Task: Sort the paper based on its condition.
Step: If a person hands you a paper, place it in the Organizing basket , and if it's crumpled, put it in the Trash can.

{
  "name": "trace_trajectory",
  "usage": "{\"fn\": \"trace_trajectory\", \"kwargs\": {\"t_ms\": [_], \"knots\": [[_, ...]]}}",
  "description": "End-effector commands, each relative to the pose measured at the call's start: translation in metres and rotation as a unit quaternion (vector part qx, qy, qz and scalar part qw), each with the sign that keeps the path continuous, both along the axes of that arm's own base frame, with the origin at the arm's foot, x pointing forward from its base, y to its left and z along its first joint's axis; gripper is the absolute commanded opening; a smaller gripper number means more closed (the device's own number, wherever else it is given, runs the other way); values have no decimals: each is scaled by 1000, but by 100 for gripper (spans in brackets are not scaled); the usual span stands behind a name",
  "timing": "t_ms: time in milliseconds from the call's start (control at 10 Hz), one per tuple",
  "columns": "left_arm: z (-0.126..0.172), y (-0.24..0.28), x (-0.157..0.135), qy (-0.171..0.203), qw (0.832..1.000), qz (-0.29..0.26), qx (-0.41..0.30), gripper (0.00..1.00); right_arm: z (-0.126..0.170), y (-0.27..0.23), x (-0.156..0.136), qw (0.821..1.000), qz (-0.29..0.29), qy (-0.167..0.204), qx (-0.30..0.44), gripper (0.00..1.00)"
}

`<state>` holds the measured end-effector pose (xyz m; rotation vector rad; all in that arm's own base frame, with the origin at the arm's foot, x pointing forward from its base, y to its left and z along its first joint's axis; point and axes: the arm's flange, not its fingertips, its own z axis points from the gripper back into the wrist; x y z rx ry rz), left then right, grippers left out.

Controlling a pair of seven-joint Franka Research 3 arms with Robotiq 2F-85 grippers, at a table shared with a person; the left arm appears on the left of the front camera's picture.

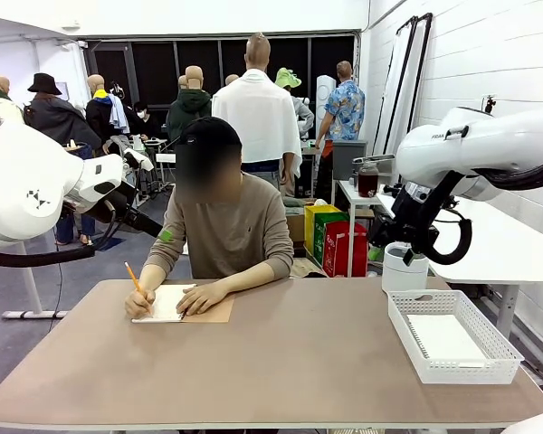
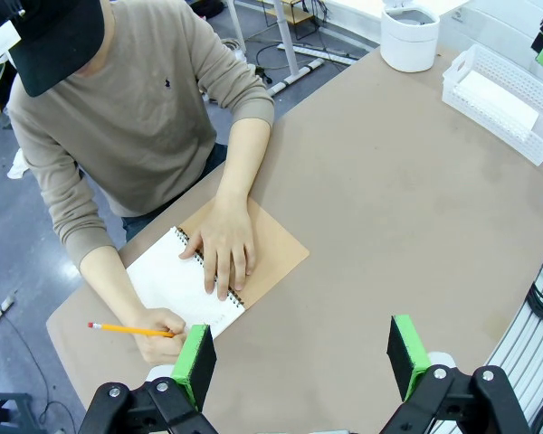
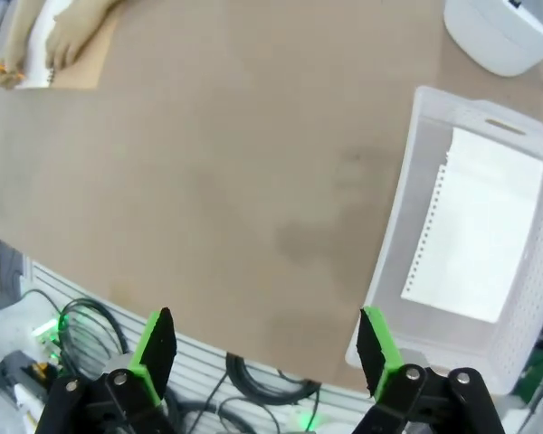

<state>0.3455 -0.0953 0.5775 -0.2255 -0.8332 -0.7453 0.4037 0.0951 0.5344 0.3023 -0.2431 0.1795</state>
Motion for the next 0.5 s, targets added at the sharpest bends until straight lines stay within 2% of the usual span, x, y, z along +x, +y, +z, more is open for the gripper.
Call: {"fn": "trace_trajectory", "kwargs": {"t_ms": [0,300,400], "knots": [[-1,1,-1,2,1000,-6,-2,100,2,0,1,1000,0,16,-12,100],[-1,1,-1,2,1000,-6,-2,100,2,0,1,1000,0,16,-12,100],[-1,1,-1,2,1000,-6,-2,100,-1,-1,-1,1000,2,6,-3,100]]}}
